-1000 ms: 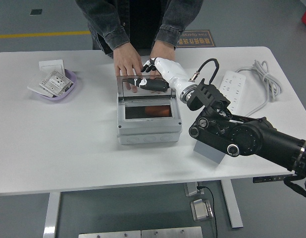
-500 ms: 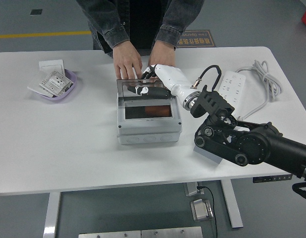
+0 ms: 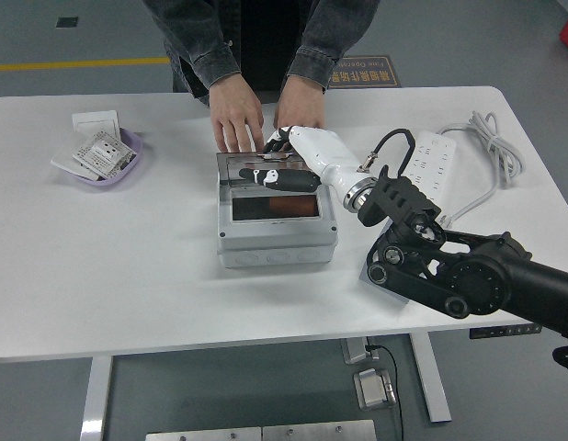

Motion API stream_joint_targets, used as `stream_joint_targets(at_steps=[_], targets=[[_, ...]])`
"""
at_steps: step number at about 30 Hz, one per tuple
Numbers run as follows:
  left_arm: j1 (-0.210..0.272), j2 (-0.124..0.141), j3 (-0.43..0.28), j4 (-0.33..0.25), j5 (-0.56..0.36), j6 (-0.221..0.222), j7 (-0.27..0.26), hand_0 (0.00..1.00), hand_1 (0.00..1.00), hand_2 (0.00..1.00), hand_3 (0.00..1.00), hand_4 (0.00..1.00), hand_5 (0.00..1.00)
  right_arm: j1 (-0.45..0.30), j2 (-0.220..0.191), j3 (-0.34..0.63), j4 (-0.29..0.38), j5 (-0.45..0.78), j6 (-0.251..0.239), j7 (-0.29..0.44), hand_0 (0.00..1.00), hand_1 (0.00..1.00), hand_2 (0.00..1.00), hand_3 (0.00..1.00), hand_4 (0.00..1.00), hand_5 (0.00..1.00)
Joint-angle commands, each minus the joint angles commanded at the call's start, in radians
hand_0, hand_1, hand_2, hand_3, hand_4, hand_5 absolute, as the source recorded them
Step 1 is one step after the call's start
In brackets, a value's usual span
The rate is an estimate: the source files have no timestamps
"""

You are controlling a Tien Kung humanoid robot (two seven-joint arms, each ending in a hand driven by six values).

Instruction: Pick up the cylinder from the cube,place it in the box,flap close box

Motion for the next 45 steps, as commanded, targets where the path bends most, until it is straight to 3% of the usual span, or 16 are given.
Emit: stream_joint_targets(at_steps=[20,38,39,43,44,45], targets=[[0.002,-0.006,0.016,0.0,0.005,-0.001,-0.002,0.666,0.696,0.624,0.621,0.712,0.167,-0.051,-0.071,-0.008,0.1,-0.053,-0.005,-0.013,0.612,0.652,0.669,0.604,0.965,0.87],[0.002,-0.009,0.066,0.0,-0.017,0.002,-0.008,0.665,0.696,0.62,0.616,0.7,0.154,-0.063,-0.09,-0.016,0.14,-0.06,-0.03,-0.006,0.609,0.653,0.674,0.603,0.944,0.846],[0.002,-0.009,0.068,0.0,-0.018,0.002,-0.008,0.665,0.696,0.605,0.603,0.645,0.097,-0.064,-0.091,-0.019,0.142,-0.06,-0.031,-0.005,0.615,0.655,0.68,0.628,0.945,0.851],[0.002,-0.009,0.078,0.0,-0.025,0.003,-0.011,0.665,0.696,0.605,0.603,0.645,0.097,-0.071,-0.094,-0.027,0.151,-0.06,-0.037,-0.005,0.615,0.655,0.68,0.628,0.945,0.851],[0.002,-0.009,0.081,0.0,-0.027,0.003,-0.011,0.662,0.693,0.591,0.594,0.581,0.037,-0.073,-0.096,-0.028,0.154,-0.061,-0.038,-0.006,0.615,0.66,0.693,0.679,0.941,0.846],[0.002,-0.009,0.083,0.0,-0.029,0.004,-0.011,0.662,0.693,0.591,0.594,0.581,0.037,-0.074,-0.098,-0.028,0.156,-0.062,-0.039,-0.007,0.615,0.66,0.693,0.679,0.941,0.846]])
